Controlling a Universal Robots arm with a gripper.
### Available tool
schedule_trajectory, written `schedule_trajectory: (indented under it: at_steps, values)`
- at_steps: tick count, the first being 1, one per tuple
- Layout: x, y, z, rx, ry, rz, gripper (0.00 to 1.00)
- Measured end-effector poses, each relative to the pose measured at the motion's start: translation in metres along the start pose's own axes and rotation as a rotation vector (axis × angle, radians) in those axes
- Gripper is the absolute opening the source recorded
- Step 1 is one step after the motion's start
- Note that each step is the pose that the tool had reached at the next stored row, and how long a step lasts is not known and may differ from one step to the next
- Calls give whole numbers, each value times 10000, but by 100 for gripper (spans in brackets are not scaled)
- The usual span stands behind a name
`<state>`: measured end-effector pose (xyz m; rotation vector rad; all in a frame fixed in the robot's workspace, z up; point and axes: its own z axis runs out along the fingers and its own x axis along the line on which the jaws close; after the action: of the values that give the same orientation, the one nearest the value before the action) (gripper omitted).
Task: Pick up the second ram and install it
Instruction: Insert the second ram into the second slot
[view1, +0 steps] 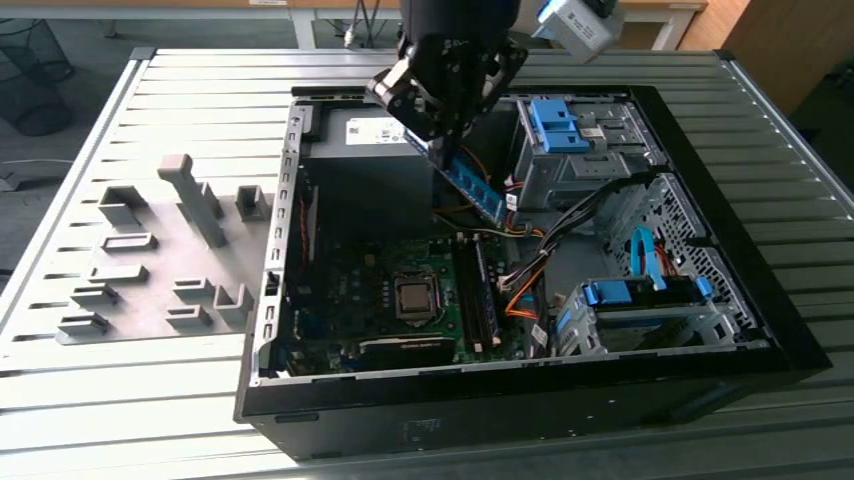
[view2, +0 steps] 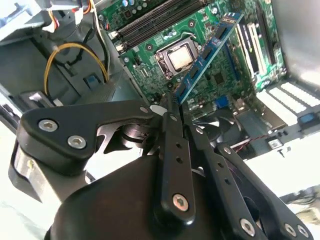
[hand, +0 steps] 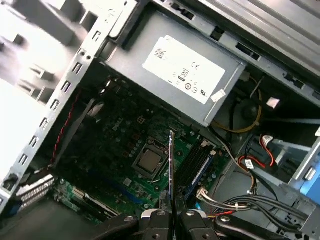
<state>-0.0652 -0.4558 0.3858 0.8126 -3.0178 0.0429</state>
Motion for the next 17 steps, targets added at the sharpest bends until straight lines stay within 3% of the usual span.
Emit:
schedule_trajectory:
  at_steps: [17]
  values:
    - [-1, 1, 49, -51, 79, 3068, 14]
